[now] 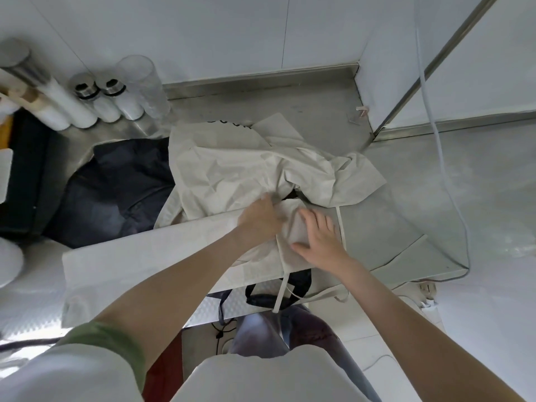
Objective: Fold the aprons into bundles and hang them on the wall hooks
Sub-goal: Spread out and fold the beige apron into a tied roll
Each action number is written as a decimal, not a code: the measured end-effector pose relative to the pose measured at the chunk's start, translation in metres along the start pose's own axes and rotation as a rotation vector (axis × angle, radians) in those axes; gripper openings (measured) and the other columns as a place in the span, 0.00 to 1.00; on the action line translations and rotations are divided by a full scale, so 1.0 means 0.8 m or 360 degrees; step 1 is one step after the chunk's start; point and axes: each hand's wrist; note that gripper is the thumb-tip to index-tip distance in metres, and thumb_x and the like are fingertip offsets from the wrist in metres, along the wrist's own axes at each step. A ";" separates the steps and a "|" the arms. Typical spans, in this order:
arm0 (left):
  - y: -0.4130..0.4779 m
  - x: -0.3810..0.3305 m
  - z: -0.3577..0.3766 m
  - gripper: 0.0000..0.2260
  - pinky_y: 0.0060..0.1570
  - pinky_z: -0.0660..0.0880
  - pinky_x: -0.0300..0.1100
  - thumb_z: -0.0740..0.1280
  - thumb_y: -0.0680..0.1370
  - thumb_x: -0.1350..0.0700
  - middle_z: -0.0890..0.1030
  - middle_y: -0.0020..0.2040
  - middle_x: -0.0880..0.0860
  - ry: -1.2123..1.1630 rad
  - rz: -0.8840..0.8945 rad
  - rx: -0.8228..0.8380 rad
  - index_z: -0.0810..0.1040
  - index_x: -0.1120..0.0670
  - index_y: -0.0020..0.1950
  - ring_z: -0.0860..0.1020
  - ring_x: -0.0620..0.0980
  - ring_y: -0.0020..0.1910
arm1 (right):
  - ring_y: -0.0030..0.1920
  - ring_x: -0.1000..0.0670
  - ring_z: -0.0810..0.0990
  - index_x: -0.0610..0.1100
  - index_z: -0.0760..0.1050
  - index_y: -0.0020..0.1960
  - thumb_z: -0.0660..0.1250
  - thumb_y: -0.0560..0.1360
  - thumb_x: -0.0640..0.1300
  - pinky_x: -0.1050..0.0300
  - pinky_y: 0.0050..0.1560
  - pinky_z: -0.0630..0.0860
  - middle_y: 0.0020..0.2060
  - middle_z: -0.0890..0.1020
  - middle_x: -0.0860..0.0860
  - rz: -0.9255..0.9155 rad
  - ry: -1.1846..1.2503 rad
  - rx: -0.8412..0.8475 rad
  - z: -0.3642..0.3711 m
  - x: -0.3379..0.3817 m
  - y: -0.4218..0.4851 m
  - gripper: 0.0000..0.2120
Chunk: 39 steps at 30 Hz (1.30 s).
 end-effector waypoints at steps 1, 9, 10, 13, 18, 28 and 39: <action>0.000 -0.002 0.002 0.23 0.53 0.71 0.46 0.66 0.77 0.48 0.75 0.60 0.55 -0.0030 -0.0025 -0.0028 0.65 0.56 0.67 0.74 0.56 0.60 | 0.69 0.47 0.57 0.49 0.54 0.76 0.68 0.73 0.53 0.54 0.66 0.56 0.71 0.58 0.50 -0.0022 -0.0009 0.0001 0.002 0.001 -0.001 0.37; 0.026 0.000 0.001 0.14 0.46 0.72 0.42 0.67 0.76 0.50 0.74 0.49 0.55 -0.0315 0.0083 -0.0005 0.69 0.51 0.33 0.74 0.55 0.49 | 0.76 0.49 0.50 0.50 0.47 0.79 0.60 0.80 0.43 0.53 0.74 0.52 0.78 0.50 0.52 -0.0094 0.0344 0.0210 0.010 -0.005 -0.002 0.32; 0.028 0.000 -0.002 0.16 0.39 0.68 0.39 0.67 0.77 0.51 0.73 0.42 0.52 -0.0340 0.0114 0.0056 0.66 0.52 0.32 0.72 0.53 0.43 | 0.74 0.49 0.57 0.48 0.53 0.78 0.58 0.80 0.39 0.58 0.73 0.56 0.75 0.58 0.49 -0.0061 0.0577 0.0072 0.007 -0.005 0.001 0.28; 0.029 0.004 -0.013 0.16 0.34 0.61 0.39 0.68 0.77 0.53 0.67 0.34 0.48 -0.0495 0.0180 0.0267 0.65 0.53 0.35 0.66 0.47 0.36 | 0.66 0.56 0.66 0.47 0.63 0.75 0.54 0.81 0.34 0.76 0.64 0.57 0.66 0.67 0.51 0.0082 0.0935 -0.0243 -0.015 -0.004 0.021 0.23; 0.030 0.012 -0.024 0.13 0.37 0.68 0.36 0.69 0.77 0.56 0.67 0.34 0.49 -0.0685 0.0209 0.0449 0.68 0.53 0.36 0.67 0.45 0.34 | 0.68 0.47 0.66 0.43 0.76 0.63 0.60 0.80 0.39 0.54 0.71 0.58 0.63 0.72 0.49 -0.0082 0.0595 0.0289 -0.046 -0.005 0.078 0.13; 0.038 0.007 -0.018 0.05 0.32 0.65 0.35 0.64 0.78 0.56 0.74 0.43 0.51 -0.0182 0.0160 0.0001 0.69 0.56 0.48 0.72 0.50 0.42 | 0.65 0.46 0.63 0.39 0.74 0.57 0.69 0.75 0.51 0.56 0.62 0.64 0.56 0.68 0.46 0.0092 0.0197 0.0087 -0.048 0.001 0.089 0.19; 0.018 0.043 0.025 0.25 0.43 0.67 0.44 0.72 0.62 0.63 0.74 0.51 0.59 0.0912 0.1211 -0.0852 0.69 0.59 0.57 0.72 0.57 0.44 | 0.41 0.56 0.79 0.46 0.75 0.51 0.73 0.71 0.50 0.64 0.34 0.70 0.42 0.80 0.53 0.0646 0.1000 0.0321 -0.017 -0.002 0.038 0.13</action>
Point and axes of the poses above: each hand's wrist, its own y-axis towards the middle knuckle, its own z-axis out of the palm, x = y × z
